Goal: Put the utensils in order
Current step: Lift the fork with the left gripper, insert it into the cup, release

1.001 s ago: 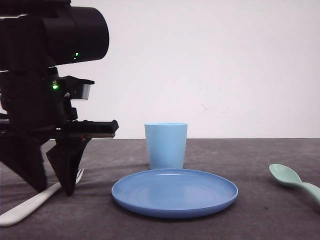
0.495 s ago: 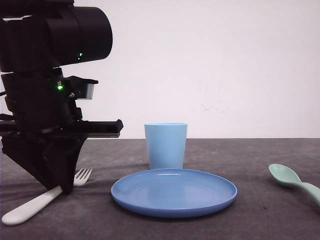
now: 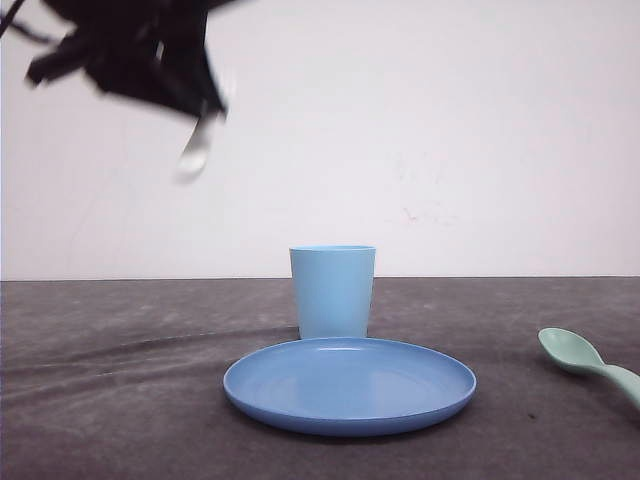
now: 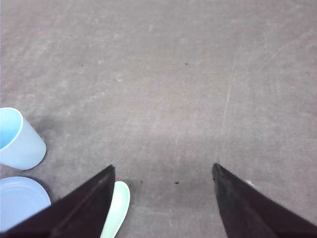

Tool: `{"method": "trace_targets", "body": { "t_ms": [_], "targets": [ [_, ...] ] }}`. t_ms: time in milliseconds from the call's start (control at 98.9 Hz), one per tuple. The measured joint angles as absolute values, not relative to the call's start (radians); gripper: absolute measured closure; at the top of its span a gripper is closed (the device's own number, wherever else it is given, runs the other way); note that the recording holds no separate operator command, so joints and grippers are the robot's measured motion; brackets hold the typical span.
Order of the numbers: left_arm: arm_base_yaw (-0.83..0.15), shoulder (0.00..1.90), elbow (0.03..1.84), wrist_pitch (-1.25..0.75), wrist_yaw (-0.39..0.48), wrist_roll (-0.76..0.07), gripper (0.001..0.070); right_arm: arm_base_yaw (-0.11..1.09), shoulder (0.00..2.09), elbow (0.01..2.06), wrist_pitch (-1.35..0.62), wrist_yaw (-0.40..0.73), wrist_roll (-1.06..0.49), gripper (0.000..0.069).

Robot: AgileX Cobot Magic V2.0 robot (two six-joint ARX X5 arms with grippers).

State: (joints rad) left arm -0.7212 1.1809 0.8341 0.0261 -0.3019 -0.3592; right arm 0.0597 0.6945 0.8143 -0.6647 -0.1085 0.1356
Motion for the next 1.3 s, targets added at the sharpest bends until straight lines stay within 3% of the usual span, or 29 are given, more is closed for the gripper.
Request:
{"method": "trace_targets", "body": {
  "t_ms": [283,596,940,1304],
  "targets": [
    [-0.721,1.309,0.834,0.360,-0.289,-0.226,0.0664,0.060,0.702,0.814,-0.624,-0.109,0.136,0.0302],
    [-0.725,1.510,0.834,0.627,-0.242,-0.186,0.0664,0.060,0.721,0.814,-0.590,-0.107,0.136,0.0302],
    [-0.738,1.688,0.834,0.685,-0.210,-0.183,0.0664,0.060,0.781,0.814,-0.588,-0.106,0.136,0.0302],
    [-0.749,1.728,0.835,0.685,-0.207,-0.199,0.0664,0.060,0.810,0.814,-0.588,-0.106,0.136,0.0302]
  ]
}}
